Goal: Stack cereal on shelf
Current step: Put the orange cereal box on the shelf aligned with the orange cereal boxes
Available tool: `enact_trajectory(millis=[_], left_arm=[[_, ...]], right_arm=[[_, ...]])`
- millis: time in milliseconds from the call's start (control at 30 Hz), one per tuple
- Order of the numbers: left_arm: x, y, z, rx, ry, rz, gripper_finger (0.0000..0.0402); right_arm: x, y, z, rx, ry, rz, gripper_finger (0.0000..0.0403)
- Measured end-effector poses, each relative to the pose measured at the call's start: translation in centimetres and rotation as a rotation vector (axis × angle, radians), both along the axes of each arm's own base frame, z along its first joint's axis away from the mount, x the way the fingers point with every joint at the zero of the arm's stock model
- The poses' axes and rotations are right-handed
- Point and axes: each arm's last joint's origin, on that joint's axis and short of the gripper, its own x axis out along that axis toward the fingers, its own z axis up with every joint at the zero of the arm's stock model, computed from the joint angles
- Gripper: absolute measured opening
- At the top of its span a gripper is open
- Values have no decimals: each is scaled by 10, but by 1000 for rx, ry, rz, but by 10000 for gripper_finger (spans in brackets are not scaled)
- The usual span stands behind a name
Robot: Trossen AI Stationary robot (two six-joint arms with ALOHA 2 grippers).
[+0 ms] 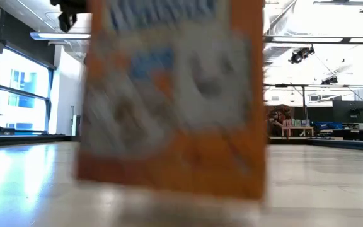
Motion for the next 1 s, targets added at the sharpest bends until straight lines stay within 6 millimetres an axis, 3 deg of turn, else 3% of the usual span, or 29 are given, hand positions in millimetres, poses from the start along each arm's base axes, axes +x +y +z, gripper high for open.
enact_trajectory(millis=[200, 400, 533, 700, 1000], left_arm=[[-24, -1, 0, -23, -2, 73, 0], [-50, -3, 2, 27, -19, 92, 0], [-67, -4, 1, 53, -23, 123, 0], [-83, -6, -2, 63, -31, 121, 0], [-94, -7, -2, 63, -61, 120, 0]], right_arm=[[10, -13, 28, 22, -83, 5, 137], [40, -52, 45, 113, -190, -247, 145], [61, -74, 46, 185, -294, -463, 145], [68, -91, 41, 162, -324, -643, 145], [74, -101, 27, 168, -279, -745, 145]])
